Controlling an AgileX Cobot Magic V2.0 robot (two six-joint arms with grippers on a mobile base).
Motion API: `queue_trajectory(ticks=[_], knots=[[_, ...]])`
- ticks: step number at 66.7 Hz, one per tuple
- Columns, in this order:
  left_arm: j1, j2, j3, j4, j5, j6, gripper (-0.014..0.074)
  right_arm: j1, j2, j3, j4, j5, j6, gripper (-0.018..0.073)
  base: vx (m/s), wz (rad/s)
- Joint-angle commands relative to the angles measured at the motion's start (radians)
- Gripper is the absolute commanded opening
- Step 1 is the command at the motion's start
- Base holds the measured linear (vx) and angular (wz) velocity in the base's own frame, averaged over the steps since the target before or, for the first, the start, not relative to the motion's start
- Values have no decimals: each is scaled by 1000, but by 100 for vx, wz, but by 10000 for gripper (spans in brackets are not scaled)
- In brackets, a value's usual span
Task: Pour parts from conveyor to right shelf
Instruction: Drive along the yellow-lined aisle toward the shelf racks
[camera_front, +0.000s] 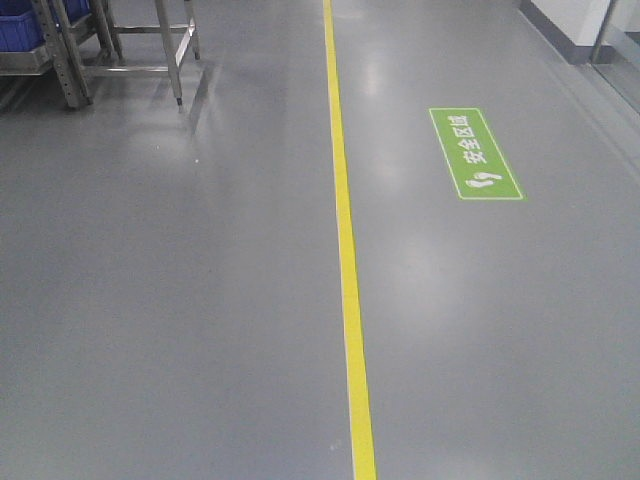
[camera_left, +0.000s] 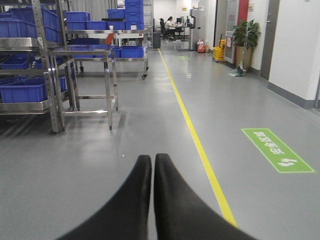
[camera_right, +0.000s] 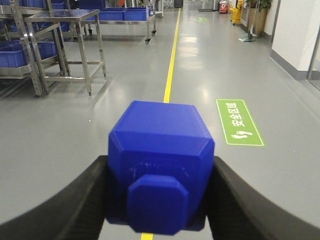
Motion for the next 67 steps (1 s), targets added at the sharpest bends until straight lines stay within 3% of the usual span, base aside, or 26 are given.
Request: queue_trajectory(ticks=[1,67], knots=[[-3,-6,-25,-6,-72,-7,-6,-2,-3,-26,-11,-86,-10,-4,50,14],[-3,-6,-25,-6,-72,-7,-6,-2,-3,-26,-11,-86,-10,-4,59,-5]])
